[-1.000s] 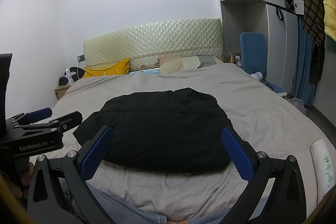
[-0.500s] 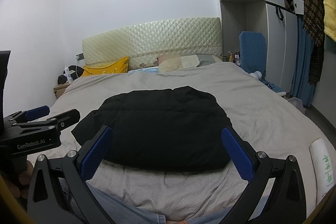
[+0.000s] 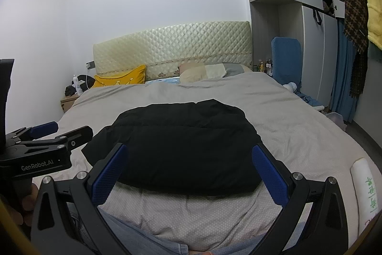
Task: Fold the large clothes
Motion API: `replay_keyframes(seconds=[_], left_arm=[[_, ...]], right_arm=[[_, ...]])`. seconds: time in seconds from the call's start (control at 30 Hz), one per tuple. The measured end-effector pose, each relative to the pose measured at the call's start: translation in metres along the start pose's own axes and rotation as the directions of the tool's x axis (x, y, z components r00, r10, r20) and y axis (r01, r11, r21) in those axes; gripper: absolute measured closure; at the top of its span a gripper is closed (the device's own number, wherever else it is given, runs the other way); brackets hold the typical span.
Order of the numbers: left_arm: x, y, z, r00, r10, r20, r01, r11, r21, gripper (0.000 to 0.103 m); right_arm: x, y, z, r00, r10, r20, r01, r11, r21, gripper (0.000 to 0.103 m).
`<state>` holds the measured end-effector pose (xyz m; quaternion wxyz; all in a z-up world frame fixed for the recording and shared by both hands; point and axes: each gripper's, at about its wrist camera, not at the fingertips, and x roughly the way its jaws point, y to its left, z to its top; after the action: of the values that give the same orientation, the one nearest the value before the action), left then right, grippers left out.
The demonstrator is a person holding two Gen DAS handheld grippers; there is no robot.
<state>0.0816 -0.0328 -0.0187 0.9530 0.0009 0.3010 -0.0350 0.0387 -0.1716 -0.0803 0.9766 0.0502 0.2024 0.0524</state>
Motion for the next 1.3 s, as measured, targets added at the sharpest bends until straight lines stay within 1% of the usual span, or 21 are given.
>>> replay_keyframes(seconds=[0.13, 1.3], left_arm=[[-0.0012, 0.0005, 0.0001, 1.000, 0.000, 0.000, 0.000, 1.000, 0.003, 0.002], [-0.0048, -0.0007, -0.0020, 1.000, -0.007, 0.003, 0.007, 1.000, -0.017, 0.002]], right_arm=[[-0.0014, 0.0006, 0.0005, 1.000, -0.011, 0.008, 0.011, 1.000, -0.009, 0.000], [-0.0046, 0.0028, 0.0011, 1.000, 0.000, 0.004, 0.000, 1.000, -0.002, 0.000]])
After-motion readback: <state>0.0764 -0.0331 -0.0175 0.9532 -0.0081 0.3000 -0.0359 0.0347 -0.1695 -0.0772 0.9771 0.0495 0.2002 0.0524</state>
